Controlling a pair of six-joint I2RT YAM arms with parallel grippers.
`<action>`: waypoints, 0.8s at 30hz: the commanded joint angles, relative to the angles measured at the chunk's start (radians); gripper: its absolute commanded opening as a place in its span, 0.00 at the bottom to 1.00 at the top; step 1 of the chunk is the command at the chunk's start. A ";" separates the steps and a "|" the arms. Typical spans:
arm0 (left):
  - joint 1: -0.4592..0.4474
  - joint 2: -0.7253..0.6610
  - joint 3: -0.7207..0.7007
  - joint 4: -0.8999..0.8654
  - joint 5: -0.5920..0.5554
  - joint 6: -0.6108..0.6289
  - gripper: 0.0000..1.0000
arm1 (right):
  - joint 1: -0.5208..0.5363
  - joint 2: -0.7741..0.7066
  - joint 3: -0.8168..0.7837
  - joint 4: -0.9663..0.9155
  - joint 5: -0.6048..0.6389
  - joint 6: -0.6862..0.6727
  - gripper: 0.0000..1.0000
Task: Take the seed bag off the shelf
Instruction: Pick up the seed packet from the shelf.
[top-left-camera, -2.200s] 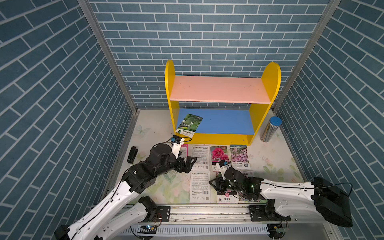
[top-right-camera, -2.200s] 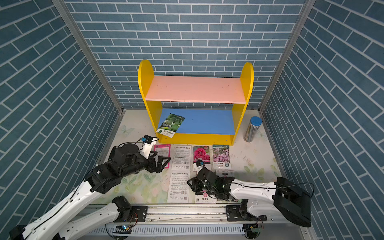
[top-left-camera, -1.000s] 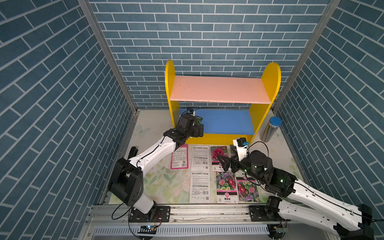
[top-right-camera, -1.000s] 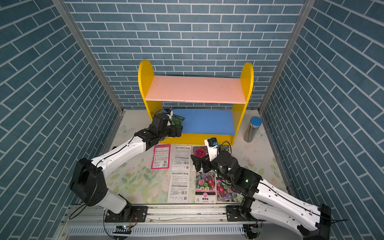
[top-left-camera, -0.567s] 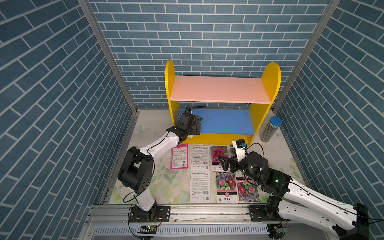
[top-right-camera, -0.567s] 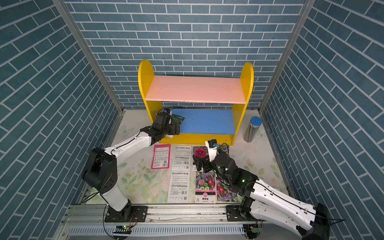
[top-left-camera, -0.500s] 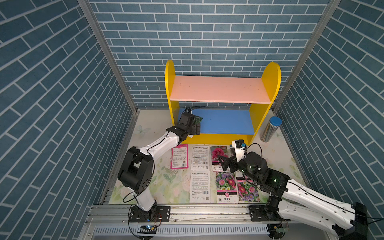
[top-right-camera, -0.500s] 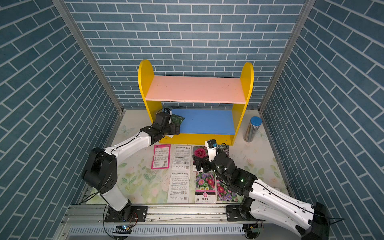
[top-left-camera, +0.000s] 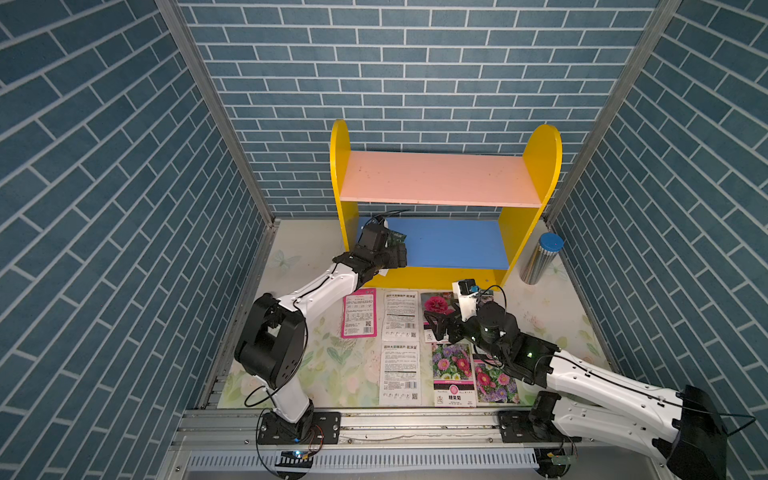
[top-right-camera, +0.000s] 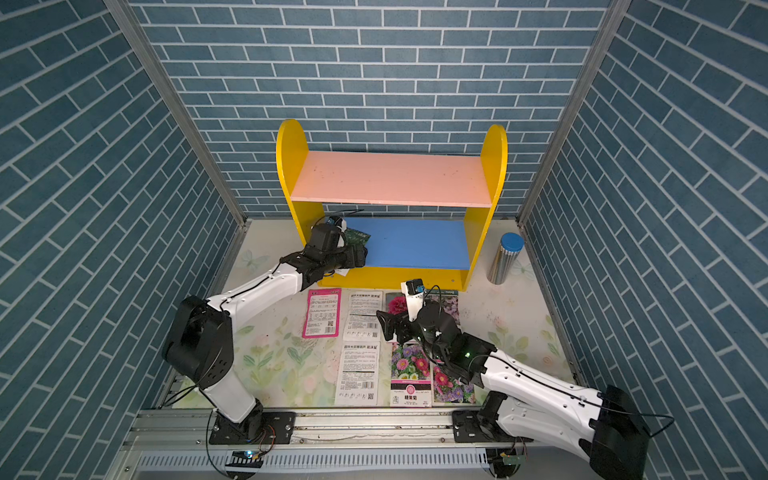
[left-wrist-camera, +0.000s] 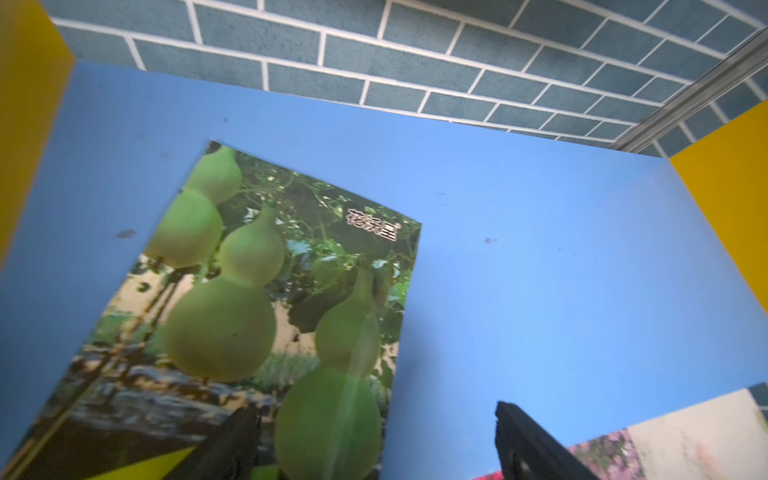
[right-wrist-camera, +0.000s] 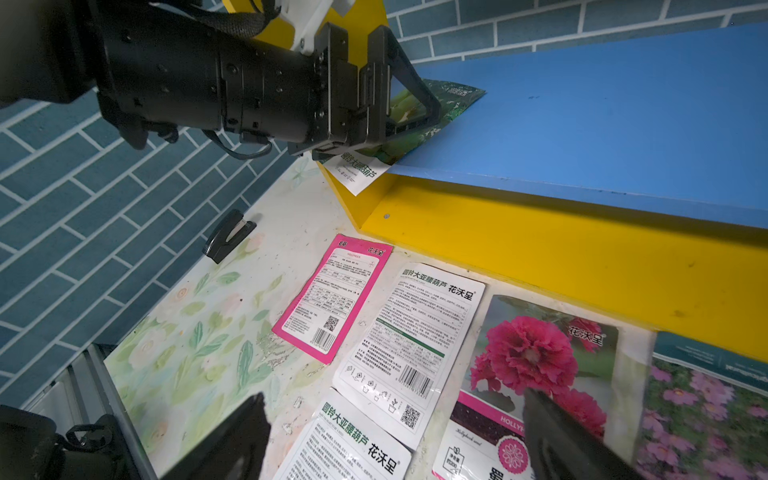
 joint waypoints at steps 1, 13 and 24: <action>-0.021 -0.008 0.034 -0.054 0.059 -0.054 0.93 | -0.012 -0.004 -0.017 0.066 -0.028 0.047 0.96; -0.029 -0.145 0.020 -0.238 0.043 -0.038 0.94 | -0.082 0.026 -0.063 0.253 -0.121 0.213 0.96; -0.032 -0.525 -0.206 -0.319 0.087 0.052 0.97 | -0.120 0.292 0.010 0.454 -0.194 0.404 0.94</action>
